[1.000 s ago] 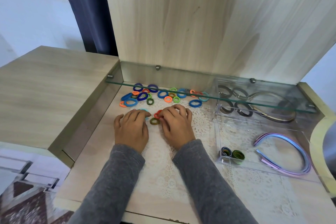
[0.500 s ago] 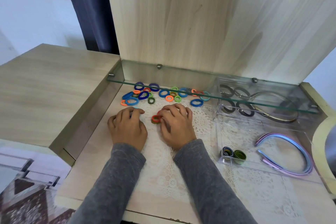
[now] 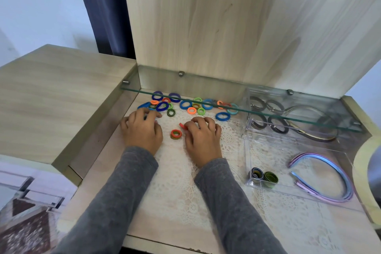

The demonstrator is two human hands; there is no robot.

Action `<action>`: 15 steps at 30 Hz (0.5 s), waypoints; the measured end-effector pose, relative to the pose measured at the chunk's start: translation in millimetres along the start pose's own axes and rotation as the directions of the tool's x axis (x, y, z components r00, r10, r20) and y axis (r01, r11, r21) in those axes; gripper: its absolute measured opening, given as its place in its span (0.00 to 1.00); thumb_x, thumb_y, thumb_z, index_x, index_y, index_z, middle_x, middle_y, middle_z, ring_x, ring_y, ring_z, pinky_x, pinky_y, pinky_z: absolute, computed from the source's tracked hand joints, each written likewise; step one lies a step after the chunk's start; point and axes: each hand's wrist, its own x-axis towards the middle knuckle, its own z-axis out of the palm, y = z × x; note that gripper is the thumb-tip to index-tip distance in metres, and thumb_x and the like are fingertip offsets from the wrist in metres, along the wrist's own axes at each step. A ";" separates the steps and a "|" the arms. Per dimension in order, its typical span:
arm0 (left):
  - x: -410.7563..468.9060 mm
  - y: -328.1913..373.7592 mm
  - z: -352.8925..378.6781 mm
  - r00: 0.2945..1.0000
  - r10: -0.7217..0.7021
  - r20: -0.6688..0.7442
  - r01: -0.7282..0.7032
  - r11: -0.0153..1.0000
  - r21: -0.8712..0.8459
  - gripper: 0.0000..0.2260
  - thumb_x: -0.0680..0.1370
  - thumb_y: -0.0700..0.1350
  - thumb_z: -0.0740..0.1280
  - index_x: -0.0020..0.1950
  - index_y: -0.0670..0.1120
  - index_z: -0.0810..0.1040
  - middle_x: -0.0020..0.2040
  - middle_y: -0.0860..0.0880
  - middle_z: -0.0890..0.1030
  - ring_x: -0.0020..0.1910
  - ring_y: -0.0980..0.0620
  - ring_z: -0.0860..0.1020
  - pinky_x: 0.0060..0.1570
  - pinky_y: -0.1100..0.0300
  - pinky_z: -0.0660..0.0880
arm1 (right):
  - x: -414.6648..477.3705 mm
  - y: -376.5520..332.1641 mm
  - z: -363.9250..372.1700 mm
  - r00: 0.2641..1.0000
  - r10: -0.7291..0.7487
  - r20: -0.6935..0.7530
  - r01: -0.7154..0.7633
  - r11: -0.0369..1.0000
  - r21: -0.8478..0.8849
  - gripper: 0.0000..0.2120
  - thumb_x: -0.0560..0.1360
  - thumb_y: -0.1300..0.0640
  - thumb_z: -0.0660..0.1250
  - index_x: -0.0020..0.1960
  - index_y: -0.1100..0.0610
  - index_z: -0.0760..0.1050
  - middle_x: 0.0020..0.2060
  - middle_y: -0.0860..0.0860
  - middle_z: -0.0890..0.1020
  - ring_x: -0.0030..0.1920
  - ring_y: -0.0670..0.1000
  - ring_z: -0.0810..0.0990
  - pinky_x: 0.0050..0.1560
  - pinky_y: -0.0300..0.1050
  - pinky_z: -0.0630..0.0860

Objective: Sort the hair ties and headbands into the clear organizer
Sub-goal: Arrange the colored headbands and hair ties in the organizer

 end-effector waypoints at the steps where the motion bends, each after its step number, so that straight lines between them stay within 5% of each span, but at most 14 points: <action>1: 3.2 2.0 3.1 0.999 0.047 -0.007 -0.047 0.999 0.001 0.10 0.71 0.40 0.68 0.51 0.50 0.80 0.52 0.48 0.79 0.52 0.45 0.76 0.57 0.48 0.63 | -0.4 -0.1 0.3 1.000 -0.008 -0.010 0.008 1.000 0.000 0.08 0.75 0.53 0.63 0.52 0.52 0.78 0.53 0.48 0.78 0.58 0.55 0.70 0.58 0.55 0.64; 9: 16.8 10.0 13.5 0.974 0.164 0.154 -0.179 0.980 0.089 0.14 0.76 0.42 0.65 0.60 0.54 0.80 0.56 0.50 0.79 0.58 0.45 0.74 0.60 0.46 0.62 | -0.8 1.1 3.2 0.999 -0.033 -0.032 0.034 0.999 0.010 0.06 0.75 0.54 0.64 0.50 0.50 0.78 0.51 0.48 0.78 0.57 0.55 0.71 0.57 0.54 0.63; 15: 14.5 6.9 15.5 0.989 0.123 0.083 -0.128 0.990 0.059 0.10 0.75 0.43 0.64 0.53 0.52 0.81 0.54 0.51 0.81 0.57 0.46 0.76 0.58 0.50 0.59 | 0.2 0.0 2.2 0.999 -0.004 -0.040 0.003 1.000 -0.026 0.06 0.75 0.53 0.64 0.49 0.52 0.78 0.49 0.50 0.77 0.54 0.54 0.71 0.56 0.53 0.64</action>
